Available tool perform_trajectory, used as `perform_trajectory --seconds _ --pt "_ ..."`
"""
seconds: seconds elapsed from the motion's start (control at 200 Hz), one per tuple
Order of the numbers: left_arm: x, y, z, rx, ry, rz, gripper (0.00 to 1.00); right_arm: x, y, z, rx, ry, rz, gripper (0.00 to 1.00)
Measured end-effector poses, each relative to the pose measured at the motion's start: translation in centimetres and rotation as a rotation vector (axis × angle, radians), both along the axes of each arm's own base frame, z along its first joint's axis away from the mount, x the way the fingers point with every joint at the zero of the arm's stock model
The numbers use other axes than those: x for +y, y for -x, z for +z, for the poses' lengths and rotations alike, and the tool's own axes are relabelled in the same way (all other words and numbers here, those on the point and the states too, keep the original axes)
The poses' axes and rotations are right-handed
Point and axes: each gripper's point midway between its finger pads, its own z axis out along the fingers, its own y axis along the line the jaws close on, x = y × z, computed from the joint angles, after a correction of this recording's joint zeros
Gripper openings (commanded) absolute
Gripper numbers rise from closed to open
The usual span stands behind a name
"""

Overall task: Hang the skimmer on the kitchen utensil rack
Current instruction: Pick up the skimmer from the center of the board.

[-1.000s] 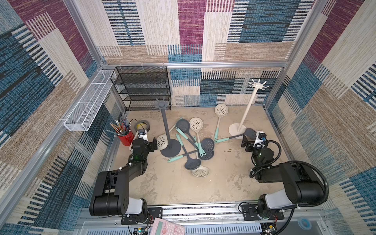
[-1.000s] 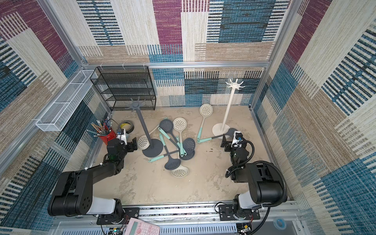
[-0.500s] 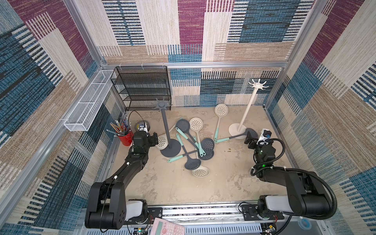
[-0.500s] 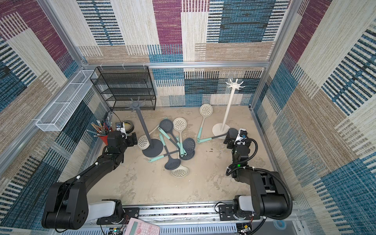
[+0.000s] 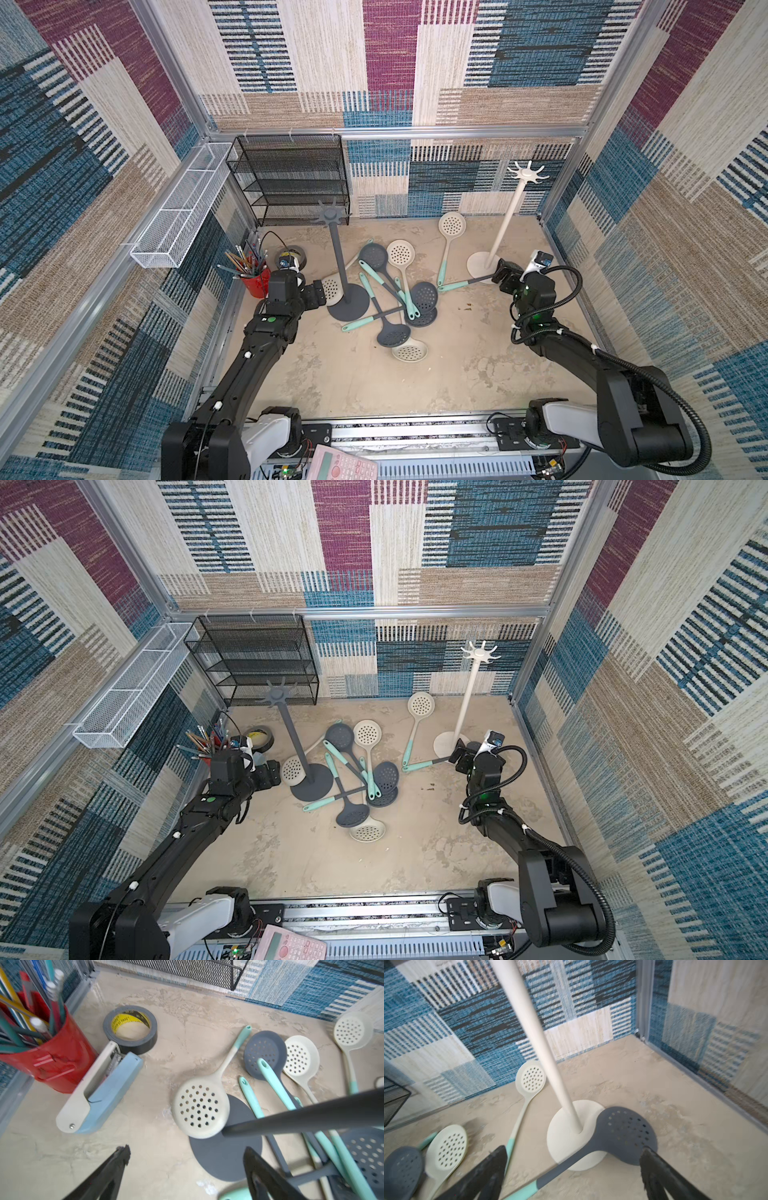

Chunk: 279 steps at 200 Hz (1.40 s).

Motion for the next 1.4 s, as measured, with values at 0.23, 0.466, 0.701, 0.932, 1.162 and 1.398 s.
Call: perform_trajectory --seconds 0.23,0.466,0.701,0.932,1.162,1.398 --pt "-3.2 2.6 -0.5 0.061 0.085 -0.107 0.87 5.7 0.5 -1.3 0.091 -0.06 0.198 0.97" --pt "-6.6 5.1 -1.2 0.108 0.142 -0.234 0.85 7.6 0.2 -1.7 0.178 -0.069 0.27 0.93" --pt "-10.2 7.1 -1.3 0.125 0.154 -0.372 0.84 8.1 0.0 -3.2 0.257 -0.085 0.283 0.86" --pt "-12.8 8.5 -1.4 0.139 0.155 -0.479 0.84 10.8 -0.2 -3.1 0.276 -0.101 0.405 0.81" --pt "-13.8 9.1 -1.9 0.156 0.143 -0.524 0.83 15.7 -0.9 -1.4 0.256 -0.06 0.563 0.72" --pt "-13.3 9.1 -2.6 0.179 0.111 -0.498 0.83 22.8 0.0 -2.7 0.318 0.011 0.729 0.6"
